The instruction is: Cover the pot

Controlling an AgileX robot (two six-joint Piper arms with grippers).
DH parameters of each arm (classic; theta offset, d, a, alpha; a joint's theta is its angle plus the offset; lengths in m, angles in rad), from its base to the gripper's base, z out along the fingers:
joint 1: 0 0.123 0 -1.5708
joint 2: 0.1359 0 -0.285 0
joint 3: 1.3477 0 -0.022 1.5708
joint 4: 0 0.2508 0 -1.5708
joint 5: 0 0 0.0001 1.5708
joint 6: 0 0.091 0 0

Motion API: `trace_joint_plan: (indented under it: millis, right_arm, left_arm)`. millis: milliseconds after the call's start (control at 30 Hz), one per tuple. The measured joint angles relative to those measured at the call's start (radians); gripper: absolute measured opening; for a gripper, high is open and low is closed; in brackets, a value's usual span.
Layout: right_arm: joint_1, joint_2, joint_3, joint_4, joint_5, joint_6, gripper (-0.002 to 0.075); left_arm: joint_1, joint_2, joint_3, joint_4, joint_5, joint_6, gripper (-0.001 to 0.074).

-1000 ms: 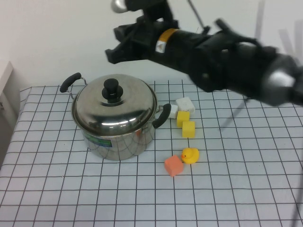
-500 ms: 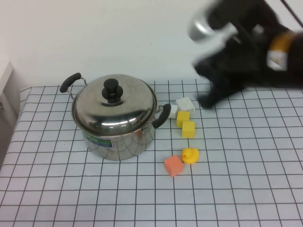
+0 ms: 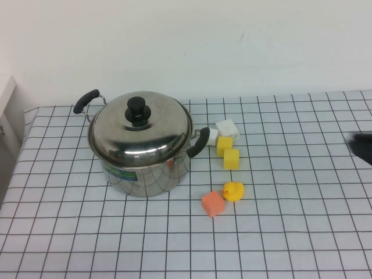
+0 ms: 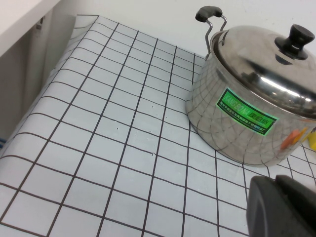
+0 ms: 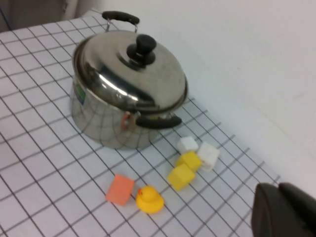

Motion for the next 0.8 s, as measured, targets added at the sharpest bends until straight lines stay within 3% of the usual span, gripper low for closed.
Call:
trace_joint_plan:
  millis: [233,367,800]
  right_arm:
    - [-0.002,-0.262,0.149,-0.063,0.071,0.081,-0.0002]
    - [-0.067,-0.391,0.250,-0.056,0.076,0.104,-0.0002]
    - [-0.654,-0.764,0.616,0.132,-0.051,0.060,-0.0002]
  left_arm:
    - [0.000,0.000,0.000,0.000,0.000,0.003,-0.0003]
    - [0.000,0.000,0.000,0.000,0.000,0.003,-0.0003]
    - [0.000,0.000,0.000,0.000,0.000,0.003,-0.0003]
